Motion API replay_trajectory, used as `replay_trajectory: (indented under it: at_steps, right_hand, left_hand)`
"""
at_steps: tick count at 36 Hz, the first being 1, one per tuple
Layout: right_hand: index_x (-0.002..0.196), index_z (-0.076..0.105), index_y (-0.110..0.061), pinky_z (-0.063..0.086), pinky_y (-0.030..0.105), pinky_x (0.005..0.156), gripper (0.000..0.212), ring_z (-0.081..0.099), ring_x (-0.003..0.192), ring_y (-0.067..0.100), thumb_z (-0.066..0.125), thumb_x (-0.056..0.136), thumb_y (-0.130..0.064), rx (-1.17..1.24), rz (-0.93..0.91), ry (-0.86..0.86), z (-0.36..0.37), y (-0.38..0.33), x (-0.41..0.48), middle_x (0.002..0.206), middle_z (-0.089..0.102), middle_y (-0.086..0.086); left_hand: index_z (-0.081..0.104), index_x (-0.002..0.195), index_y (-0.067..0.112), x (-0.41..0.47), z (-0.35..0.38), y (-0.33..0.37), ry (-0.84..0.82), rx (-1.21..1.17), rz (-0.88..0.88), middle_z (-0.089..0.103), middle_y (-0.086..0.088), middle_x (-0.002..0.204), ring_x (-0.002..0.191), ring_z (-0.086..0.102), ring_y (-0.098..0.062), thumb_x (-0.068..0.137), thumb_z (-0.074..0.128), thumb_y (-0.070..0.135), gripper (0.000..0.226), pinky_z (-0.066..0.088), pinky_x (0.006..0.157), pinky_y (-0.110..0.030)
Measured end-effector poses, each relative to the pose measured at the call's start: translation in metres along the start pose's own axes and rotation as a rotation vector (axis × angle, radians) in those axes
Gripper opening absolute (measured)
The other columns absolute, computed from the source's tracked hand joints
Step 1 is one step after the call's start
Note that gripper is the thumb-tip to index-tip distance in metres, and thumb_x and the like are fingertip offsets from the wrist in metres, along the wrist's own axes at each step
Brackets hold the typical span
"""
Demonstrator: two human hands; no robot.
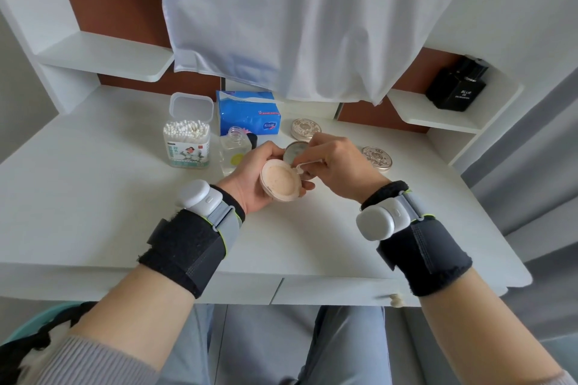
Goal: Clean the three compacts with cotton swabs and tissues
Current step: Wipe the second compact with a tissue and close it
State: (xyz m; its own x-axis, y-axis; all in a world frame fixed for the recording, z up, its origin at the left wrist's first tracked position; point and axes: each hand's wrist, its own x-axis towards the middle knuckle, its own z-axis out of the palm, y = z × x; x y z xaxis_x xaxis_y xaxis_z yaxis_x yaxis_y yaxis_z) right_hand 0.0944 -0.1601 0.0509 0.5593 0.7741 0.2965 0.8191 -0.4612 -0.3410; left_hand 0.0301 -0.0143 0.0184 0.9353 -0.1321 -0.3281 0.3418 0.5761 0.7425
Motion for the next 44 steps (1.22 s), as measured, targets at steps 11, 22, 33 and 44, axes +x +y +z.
replay_trajectory:
  at_steps: [11, 22, 33, 44]
  right_hand:
    - [0.09, 0.076, -0.013, 0.034, 0.008, 0.064, 0.013, 0.052, 0.066, 0.01, 0.07, 0.08, -0.006, 0.056, 0.051, 0.1, -0.007, 0.008, 0.001, 0.081, 0.058, -0.001]
    - [0.094, 0.075, -0.013, 0.041, 0.027, 0.07, 0.015, 0.055, 0.078, 0.018, 0.065, 0.083, -0.01, -0.044, 0.112, 0.135, 0.006, 0.001, 0.022, 0.083, 0.056, -0.004]
    - [0.085, 0.071, -0.013, 0.037, 0.011, 0.06, 0.018, 0.052, 0.059, 0.0, 0.058, 0.08, -0.002, -0.03, 0.181, 0.181, 0.008, 0.002, 0.007, 0.067, 0.064, -0.007]
    - [0.087, 0.069, -0.022, 0.04, 0.019, 0.058, 0.005, 0.051, 0.059, 0.006, 0.064, 0.089, -0.025, 0.255, 0.29, 0.25, -0.011, 0.013, -0.002, 0.067, 0.061, -0.005]
  left_hand:
    - [0.062, 0.101, 0.001, 0.001, -0.001, 0.001, -0.016, -0.087, 0.014, 0.068, -0.022, 0.09, 0.076, 0.068, -0.035, 0.092, 0.034, 0.024, 0.038, 0.055, 0.059, -0.032]
    - [0.063, 0.092, 0.006, 0.001, -0.002, 0.0, 0.004, -0.067, 0.034, 0.07, -0.017, 0.085, 0.071, 0.07, -0.033, 0.094, 0.035, 0.025, 0.034, 0.056, 0.059, -0.032]
    - [0.062, 0.1, 0.003, 0.002, -0.004, 0.001, -0.015, -0.063, 0.064, 0.069, -0.019, 0.082, 0.068, 0.069, -0.032, 0.094, 0.034, 0.025, 0.036, 0.056, 0.059, -0.032]
    - [0.057, 0.102, 0.002, 0.004, -0.003, 0.001, -0.017, -0.088, 0.069, 0.069, -0.023, 0.085, 0.072, 0.068, -0.037, 0.092, 0.036, 0.022, 0.031, 0.055, 0.059, -0.034]
